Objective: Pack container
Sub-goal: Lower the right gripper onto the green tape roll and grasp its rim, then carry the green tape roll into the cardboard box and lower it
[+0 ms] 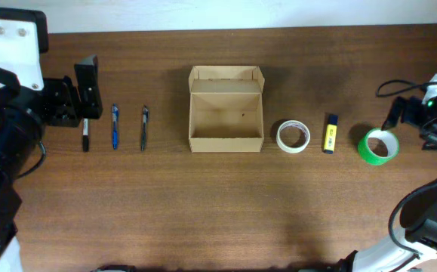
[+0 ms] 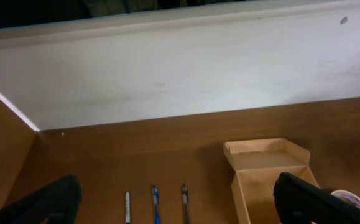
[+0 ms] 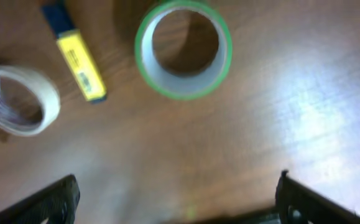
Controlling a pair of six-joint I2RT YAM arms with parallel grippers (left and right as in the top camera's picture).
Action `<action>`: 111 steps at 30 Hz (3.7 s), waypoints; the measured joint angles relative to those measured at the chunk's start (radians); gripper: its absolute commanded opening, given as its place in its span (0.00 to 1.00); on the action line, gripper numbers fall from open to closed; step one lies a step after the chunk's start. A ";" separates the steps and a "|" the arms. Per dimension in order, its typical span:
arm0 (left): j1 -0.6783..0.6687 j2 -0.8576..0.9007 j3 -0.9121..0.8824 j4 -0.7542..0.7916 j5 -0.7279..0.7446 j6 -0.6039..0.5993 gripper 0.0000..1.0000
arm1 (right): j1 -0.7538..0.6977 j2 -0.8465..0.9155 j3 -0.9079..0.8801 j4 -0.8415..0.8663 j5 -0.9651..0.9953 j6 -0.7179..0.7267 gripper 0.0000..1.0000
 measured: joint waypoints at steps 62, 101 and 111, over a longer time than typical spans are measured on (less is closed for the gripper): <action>0.000 -0.001 0.000 -0.108 -0.008 0.000 1.00 | -0.021 0.106 -0.399 0.561 0.065 0.129 0.04; 0.000 0.009 0.000 -0.157 -0.108 0.003 1.00 | 1.036 0.345 0.294 0.336 -0.005 -0.069 0.04; 0.000 0.009 0.000 -0.158 -0.108 0.003 1.00 | 1.035 0.377 0.291 0.380 0.004 -0.073 0.04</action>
